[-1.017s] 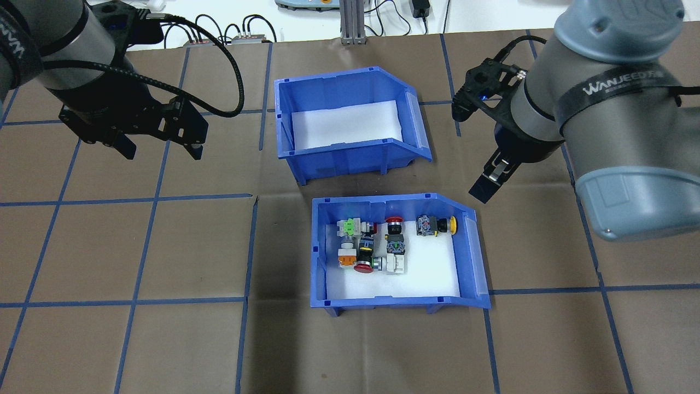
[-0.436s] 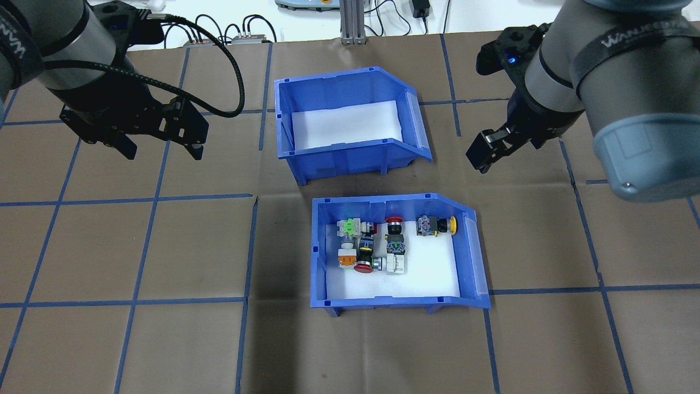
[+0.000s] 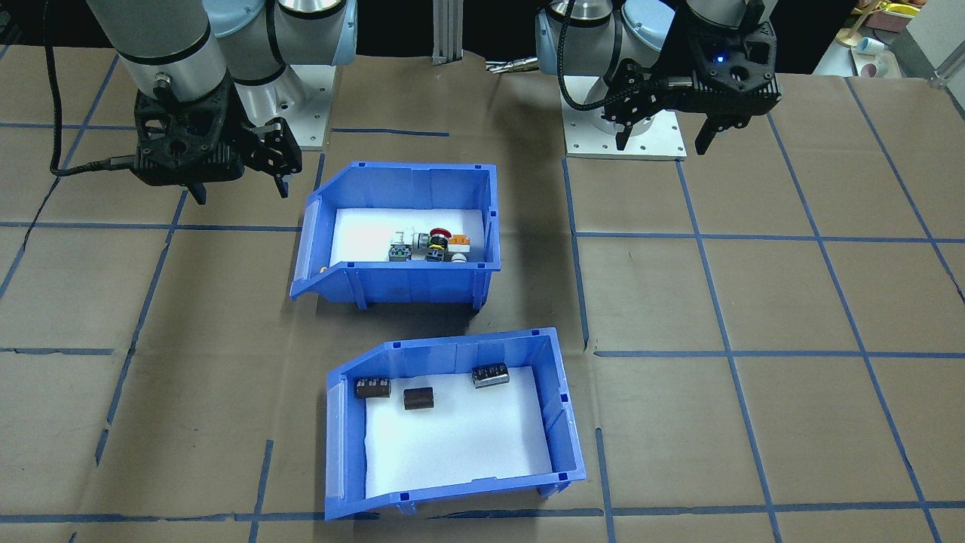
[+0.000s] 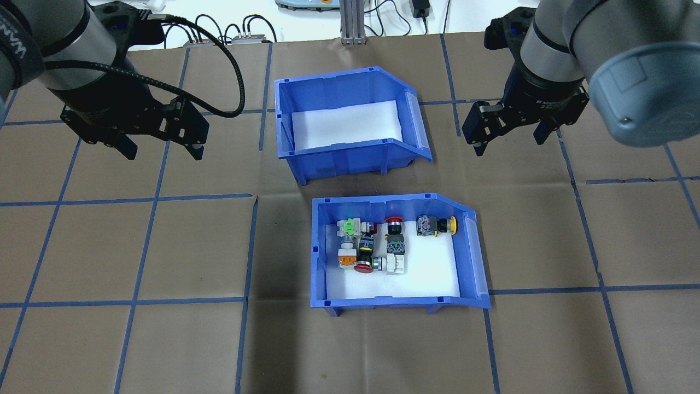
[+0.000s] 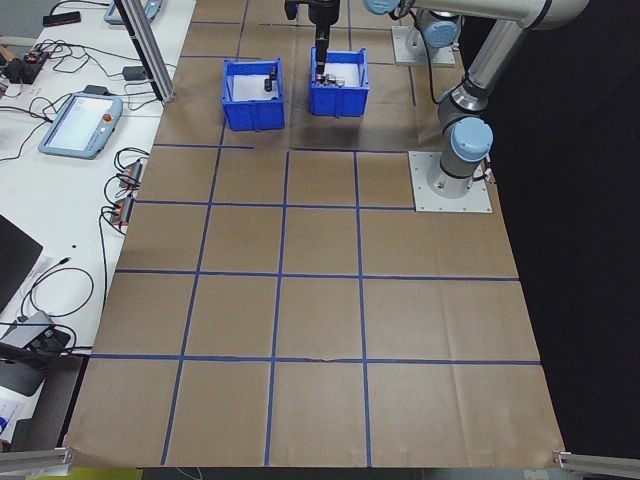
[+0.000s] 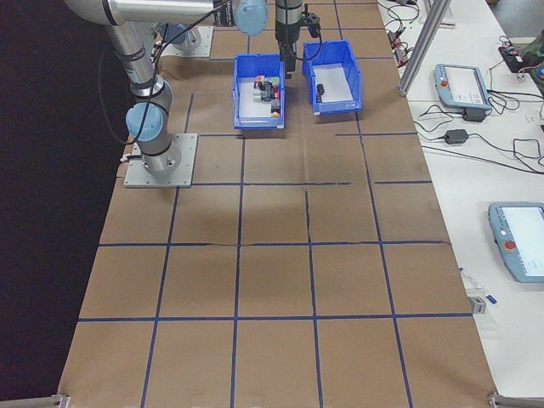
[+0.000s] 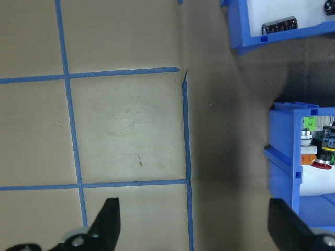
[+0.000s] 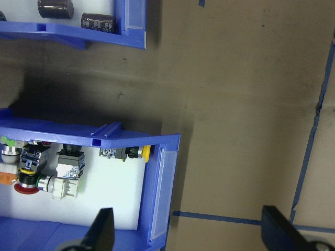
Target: Place battery box in front
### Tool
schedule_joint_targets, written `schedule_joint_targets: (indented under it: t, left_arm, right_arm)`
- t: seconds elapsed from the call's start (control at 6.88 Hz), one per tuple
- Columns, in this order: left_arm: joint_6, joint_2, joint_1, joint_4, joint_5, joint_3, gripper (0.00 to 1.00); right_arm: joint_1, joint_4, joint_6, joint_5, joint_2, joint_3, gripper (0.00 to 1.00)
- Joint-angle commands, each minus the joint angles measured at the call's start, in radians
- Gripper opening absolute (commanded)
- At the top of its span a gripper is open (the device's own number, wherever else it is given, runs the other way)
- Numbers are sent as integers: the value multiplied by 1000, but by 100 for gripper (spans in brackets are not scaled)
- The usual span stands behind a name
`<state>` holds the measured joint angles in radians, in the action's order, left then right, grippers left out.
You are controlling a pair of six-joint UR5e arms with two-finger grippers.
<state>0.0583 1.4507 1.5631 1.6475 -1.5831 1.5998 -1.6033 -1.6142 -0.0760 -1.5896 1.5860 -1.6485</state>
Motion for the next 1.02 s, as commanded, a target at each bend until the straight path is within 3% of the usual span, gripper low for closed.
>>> schedule_joint_targets:
  t: [0.0,0.87]
  left_arm:
    - [0,-1,0,0,0,0,99]
    - [0,-1,0,0,-9,-3,99]
  right_arm:
    - [13,65,161,0,-12,18,100]
    - [22,68,171,0,3,15,100]
